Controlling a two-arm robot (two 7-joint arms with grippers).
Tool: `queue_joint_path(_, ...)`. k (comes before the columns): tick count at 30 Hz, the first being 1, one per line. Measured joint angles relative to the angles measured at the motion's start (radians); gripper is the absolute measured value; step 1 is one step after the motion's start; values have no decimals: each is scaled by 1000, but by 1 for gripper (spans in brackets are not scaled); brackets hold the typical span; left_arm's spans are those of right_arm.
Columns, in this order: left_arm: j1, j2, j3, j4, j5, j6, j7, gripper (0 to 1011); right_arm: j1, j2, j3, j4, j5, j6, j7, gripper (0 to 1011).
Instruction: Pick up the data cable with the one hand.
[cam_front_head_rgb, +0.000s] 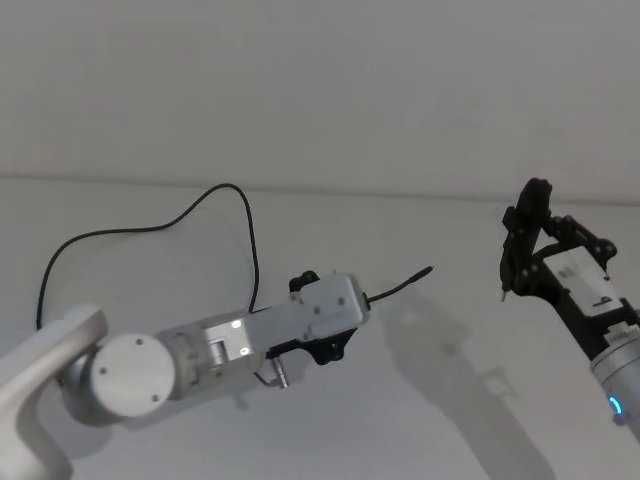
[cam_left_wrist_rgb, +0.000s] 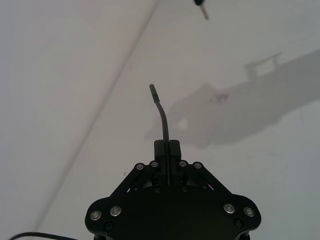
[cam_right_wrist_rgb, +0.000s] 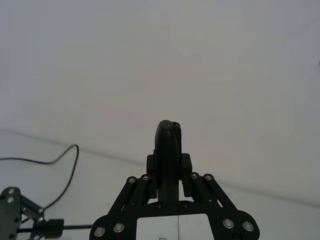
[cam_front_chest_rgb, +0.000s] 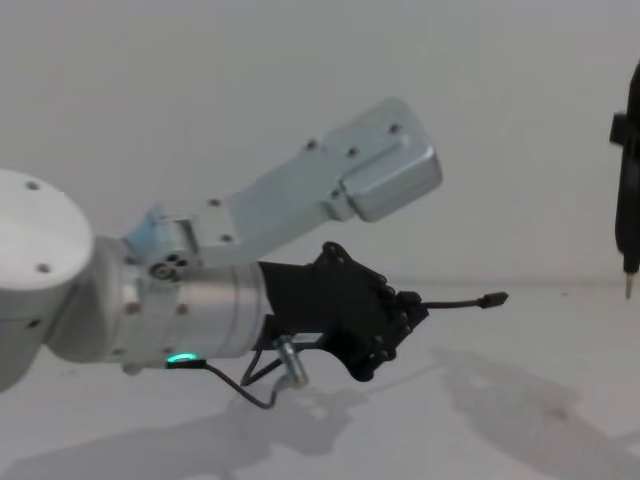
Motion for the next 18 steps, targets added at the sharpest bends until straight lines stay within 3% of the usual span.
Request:
queue_joint_path(7,34,78,-25,-54,-8,-115,-19,51,-12,14,15,-62,23,6,27,268)
queue_joint_path(18,63,143,-47,-101,-15,-197,-34,51,-20,21,26,-136,109,41,97,268)
